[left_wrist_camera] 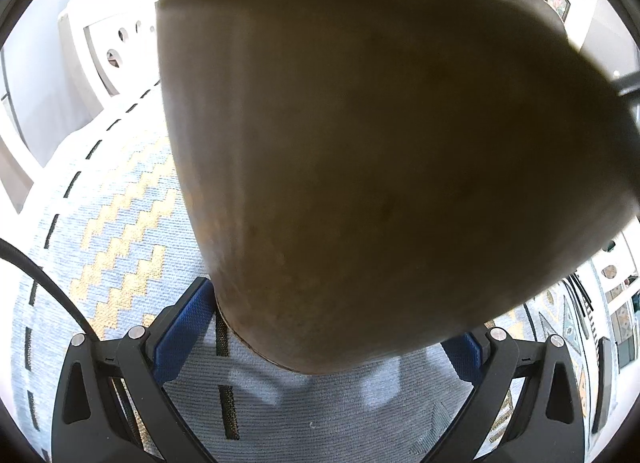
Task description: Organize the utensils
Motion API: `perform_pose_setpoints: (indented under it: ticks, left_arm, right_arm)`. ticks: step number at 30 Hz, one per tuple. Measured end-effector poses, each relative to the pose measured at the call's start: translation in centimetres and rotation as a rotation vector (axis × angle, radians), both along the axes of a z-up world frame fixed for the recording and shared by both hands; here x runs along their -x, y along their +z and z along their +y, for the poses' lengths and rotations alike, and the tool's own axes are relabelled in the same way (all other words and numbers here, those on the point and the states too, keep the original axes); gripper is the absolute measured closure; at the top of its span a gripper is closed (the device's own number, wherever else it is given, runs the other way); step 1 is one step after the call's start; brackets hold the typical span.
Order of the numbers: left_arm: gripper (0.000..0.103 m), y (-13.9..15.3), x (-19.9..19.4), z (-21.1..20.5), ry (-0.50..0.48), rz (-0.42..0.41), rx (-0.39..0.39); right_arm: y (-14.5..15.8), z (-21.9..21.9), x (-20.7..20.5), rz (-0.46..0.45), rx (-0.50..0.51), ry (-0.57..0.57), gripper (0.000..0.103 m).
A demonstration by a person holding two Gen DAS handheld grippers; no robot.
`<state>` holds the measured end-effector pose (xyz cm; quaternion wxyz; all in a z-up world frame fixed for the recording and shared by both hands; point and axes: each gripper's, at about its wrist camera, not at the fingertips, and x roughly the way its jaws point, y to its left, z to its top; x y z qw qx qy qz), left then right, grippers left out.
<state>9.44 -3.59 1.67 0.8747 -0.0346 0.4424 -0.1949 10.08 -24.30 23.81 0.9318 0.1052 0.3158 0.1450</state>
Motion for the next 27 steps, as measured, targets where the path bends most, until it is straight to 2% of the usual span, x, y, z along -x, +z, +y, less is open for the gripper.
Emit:
perform_pose_setpoints:
  ticks: [3, 5, 8, 11, 14, 20, 21, 22, 23, 25, 27]
  left_arm:
    - [0.001, 0.0, 0.0, 0.3, 0.000, 0.000, 0.002]
    - [0.001, 0.0, 0.0, 0.3, 0.000, 0.000, 0.002]
    - [0.001, 0.0, 0.1, 0.6, 0.000, 0.000, 0.006]
    - [0.001, 0.0, 0.0, 1.1, -0.001, 0.002, 0.017]
    - [0.001, -0.3, -0.2, 1.6, 0.000, 0.002, 0.019]
    - [0.001, -0.3, -0.2, 1.7, 0.000, 0.002, 0.016]
    - [0.001, -0.2, -0.1, 1.6, 0.000, 0.002, 0.016]
    - [0.001, -0.2, -0.1, 1.6, 0.000, 0.002, 0.016]
    - [0.001, -0.2, -0.1, 1.6, 0.000, 0.002, 0.016]
    - [0.001, -0.2, -0.1, 1.6, -0.001, 0.003, 0.016]
    - [0.001, -0.1, -0.1, 1.6, 0.000, 0.004, 0.018]
  right_arm:
    - [3.6, 1.8, 0.1, -0.117, -0.068, -0.023, 0.100]
    - [4.5, 3.6, -0.9, -0.134, -0.145, -0.011, 0.100]
    - [4.8, 6.2, -1.7, -0.147, -0.157, 0.000, 0.100]
    - [4.0, 8.7, -2.9, -0.123, -0.164, 0.039, 0.100]
    - [2.7, 10.3, -3.2, -0.104, -0.117, 0.060, 0.100]
    - [-0.5, 10.5, -2.7, -0.065, -0.040, 0.051, 0.099]
    - [-1.3, 10.5, -2.9, -0.027, -0.046, 0.070, 0.098]
    - [-1.8, 10.4, -3.1, 0.011, -0.064, 0.092, 0.092]
    - [-2.3, 10.2, -3.4, 0.058, -0.085, 0.114, 0.080]
    - [-2.7, 9.4, -3.5, 0.130, -0.106, 0.138, 0.067]
    - [-1.9, 8.2, -2.6, 0.107, -0.138, 0.119, 0.067]
